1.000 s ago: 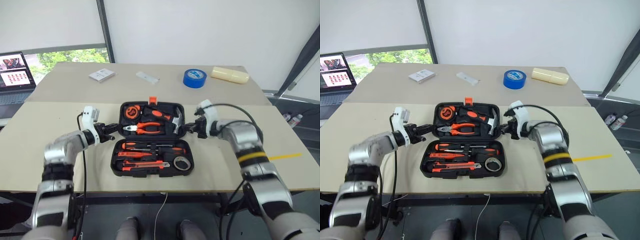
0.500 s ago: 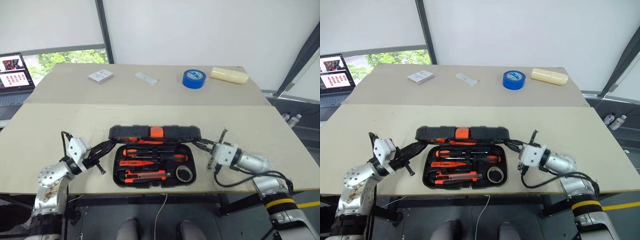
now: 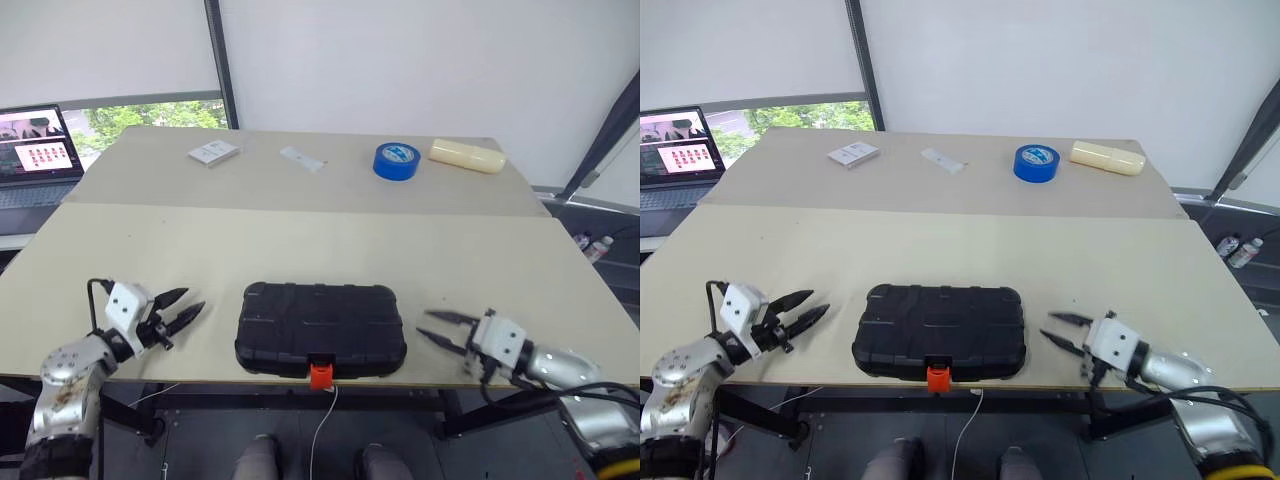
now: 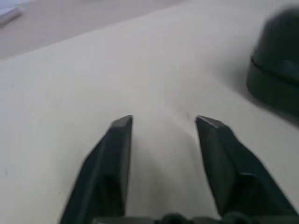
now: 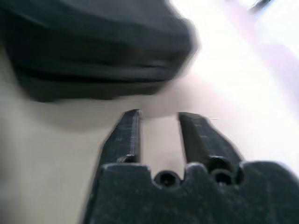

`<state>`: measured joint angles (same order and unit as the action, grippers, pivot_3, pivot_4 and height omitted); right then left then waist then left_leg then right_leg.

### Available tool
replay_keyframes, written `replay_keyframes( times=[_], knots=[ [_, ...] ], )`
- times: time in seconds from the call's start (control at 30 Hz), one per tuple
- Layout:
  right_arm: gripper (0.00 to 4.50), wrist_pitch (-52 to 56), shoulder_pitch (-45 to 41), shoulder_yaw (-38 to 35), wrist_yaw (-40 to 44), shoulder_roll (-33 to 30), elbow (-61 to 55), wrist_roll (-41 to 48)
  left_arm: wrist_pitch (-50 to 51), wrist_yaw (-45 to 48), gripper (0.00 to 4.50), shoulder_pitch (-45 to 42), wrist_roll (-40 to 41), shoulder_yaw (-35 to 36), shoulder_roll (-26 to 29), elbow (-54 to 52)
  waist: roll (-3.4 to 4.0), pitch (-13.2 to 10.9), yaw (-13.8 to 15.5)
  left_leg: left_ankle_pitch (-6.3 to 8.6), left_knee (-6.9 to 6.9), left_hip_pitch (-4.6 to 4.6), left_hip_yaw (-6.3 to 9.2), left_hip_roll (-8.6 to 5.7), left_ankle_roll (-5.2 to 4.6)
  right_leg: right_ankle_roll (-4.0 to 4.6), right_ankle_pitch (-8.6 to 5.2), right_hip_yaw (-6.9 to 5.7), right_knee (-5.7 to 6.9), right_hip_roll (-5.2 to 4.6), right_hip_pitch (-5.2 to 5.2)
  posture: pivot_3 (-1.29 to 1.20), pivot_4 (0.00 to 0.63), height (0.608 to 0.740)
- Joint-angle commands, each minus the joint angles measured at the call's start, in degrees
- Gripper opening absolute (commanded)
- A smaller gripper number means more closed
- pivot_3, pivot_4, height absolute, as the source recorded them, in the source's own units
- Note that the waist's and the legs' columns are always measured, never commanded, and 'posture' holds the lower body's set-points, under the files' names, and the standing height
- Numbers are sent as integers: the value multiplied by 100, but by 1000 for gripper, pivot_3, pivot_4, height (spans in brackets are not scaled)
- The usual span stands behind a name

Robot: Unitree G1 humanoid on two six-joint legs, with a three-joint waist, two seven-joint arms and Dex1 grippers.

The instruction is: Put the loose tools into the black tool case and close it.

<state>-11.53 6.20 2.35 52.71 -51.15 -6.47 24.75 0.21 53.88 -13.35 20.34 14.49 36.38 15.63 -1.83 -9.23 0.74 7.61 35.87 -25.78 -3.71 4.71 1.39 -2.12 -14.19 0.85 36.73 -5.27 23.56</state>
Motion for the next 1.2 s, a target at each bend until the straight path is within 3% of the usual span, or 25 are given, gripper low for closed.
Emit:
replay_keyframes(
  times=[0.03,0.1,0.37,0.53,0.7,0.77,0.9,1.03,1.2],
  knots=[
    [7,1424,373,97,232,-303,-1296,795,379,191,724,-888,-108,-488,-70,287,-5,2,11,2,0,0,1,0,3,-15,-9,-2,0,1,-2,0,150,740],
    [0,1719,316,326,273,-247,-1542,656,480,388,51,-1323,-259,-786,-93,633,-9,4,0,8,4,8,6,0,13,-14,-8,-5,-1,3,-11,0,150,740],
    [0,2157,-1115,919,30,590,-1282,-215,414,1363,18,-2326,-852,-1700,-135,2047,-26,-2,-91,6,2,20,8,0,9,-16,-9,-3,-4,10,-11,0,150,740],
    [0,1865,-1910,974,2,1042,-471,-813,545,1818,18,-2304,-772,-1669,-39,2130,-32,-6,-93,-4,5,-14,9,1,-6,-25,1,-2,2,12,24,0,150,740],
    [0,1260,-2727,983,-109,1469,837,-1448,904,1916,18,-1822,-359,-1225,84,1529,-32,-6,-115,-18,7,-40,8,2,-29,-32,27,0,15,14,56,0,150,740],
    [0,951,-3092,874,-208,1668,1520,-1575,1244,1855,18,-1459,124,-748,158,997,-32,-6,-144,-18,7,-40,8,2,-29,-27,30,0,16,14,56,0,150,740],
    [0,562,-3092,644,104,1715,1861,-1378,1388,1390,18,-1321,428,-105,356,520,-40,-10,-119,-19,6,-43,14,6,-30,-11,38,-3,22,18,58,0,150,740],
    [0,476,-2454,304,613,1593,1433,-826,2528,1793,18,-1226,1113,-434,588,-1093,-41,-12,-32,-19,5,-51,15,-1,-29,-17,32,-6,17,9,51,0,150,740],
    [0,928,-1883,253,770,1559,700,-507,2925,1474,18,-1622,953,-1339,85,-1695,-31,-9,-8,-19,8,-49,9,-10,-29,-27,32,1,14,3,47,0,150,740]
  ],
)
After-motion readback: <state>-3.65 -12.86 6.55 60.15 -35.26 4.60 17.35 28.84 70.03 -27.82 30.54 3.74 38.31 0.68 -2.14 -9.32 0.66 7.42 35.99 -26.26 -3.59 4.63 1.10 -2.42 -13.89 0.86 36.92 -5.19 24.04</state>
